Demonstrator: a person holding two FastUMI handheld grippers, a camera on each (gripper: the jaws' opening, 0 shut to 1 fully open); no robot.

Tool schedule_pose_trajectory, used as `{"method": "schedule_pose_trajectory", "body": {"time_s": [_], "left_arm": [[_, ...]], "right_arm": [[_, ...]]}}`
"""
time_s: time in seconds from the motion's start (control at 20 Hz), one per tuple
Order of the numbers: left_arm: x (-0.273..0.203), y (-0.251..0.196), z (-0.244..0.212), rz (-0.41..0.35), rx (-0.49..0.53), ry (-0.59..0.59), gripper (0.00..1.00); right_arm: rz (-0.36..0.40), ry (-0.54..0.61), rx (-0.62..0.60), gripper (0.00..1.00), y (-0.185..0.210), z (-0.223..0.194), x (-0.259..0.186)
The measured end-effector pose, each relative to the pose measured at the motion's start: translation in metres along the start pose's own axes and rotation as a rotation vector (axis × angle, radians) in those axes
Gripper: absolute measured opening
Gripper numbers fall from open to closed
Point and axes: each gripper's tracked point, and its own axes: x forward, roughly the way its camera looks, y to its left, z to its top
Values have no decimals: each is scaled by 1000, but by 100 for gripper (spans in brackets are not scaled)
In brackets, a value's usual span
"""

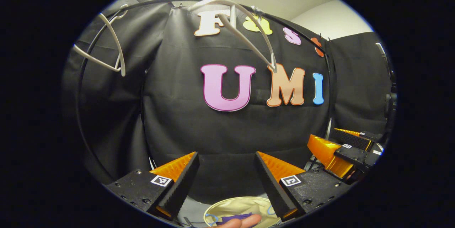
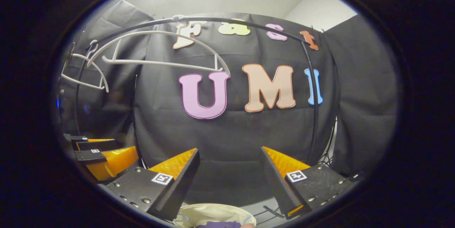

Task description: Grasp the clothes on the hanger with both hands and then place them into the laundry hamper below.

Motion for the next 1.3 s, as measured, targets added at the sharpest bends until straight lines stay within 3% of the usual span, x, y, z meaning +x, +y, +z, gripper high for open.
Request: {"method": "schedule_pose_trajectory", "body": {"time_s": [0.3,0.35,0.55,0.6,0.65,0.75,1.0,1.3], "left_arm": [[-16,-4,44,-10,-13,-21,95],[-20,-7,48,-20,-15,-16,92],[-37,-10,61,-26,2,1,92],[-43,-11,64,-23,6,0,92],[-47,-13,66,-22,11,-4,92],[-51,-16,68,-18,4,-15,92],[-51,-41,59,-35,-21,-34,92],[-71,-59,85,0,30,-169,92]], "right_arm": [[43,-7,1,100,-5,54,-15],[54,4,9,96,-3,57,-21],[114,13,54,100,2,80,-50],[123,15,54,96,1,82,-57],[122,13,48,100,-4,85,-64],[120,-12,33,96,-13,92,-74],[153,-92,40,100,-36,105,-96],[135,-81,43,100,-79,97,-96]]}}
